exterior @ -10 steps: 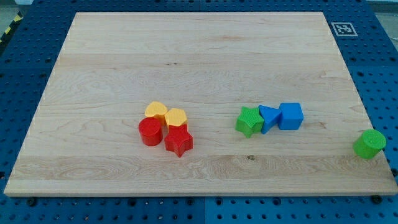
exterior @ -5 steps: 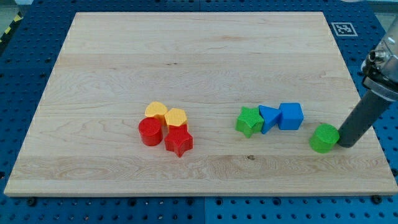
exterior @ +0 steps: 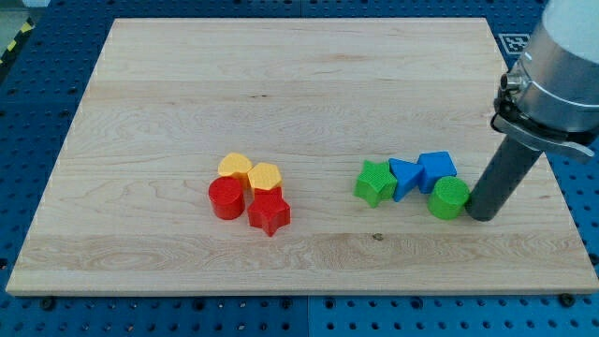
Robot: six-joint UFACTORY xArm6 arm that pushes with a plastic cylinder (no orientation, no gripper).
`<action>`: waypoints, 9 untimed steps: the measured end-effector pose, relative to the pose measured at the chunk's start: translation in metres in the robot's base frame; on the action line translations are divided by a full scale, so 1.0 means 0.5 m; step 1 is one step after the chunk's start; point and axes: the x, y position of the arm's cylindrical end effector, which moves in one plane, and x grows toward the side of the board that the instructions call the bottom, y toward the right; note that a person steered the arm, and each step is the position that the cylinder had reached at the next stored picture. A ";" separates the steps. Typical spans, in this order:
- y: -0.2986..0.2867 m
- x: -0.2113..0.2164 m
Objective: Move the green circle into the blue blocks
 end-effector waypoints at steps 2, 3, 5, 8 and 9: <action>-0.006 0.031; -0.051 0.074; -0.114 0.038; -0.036 0.040; -0.007 0.030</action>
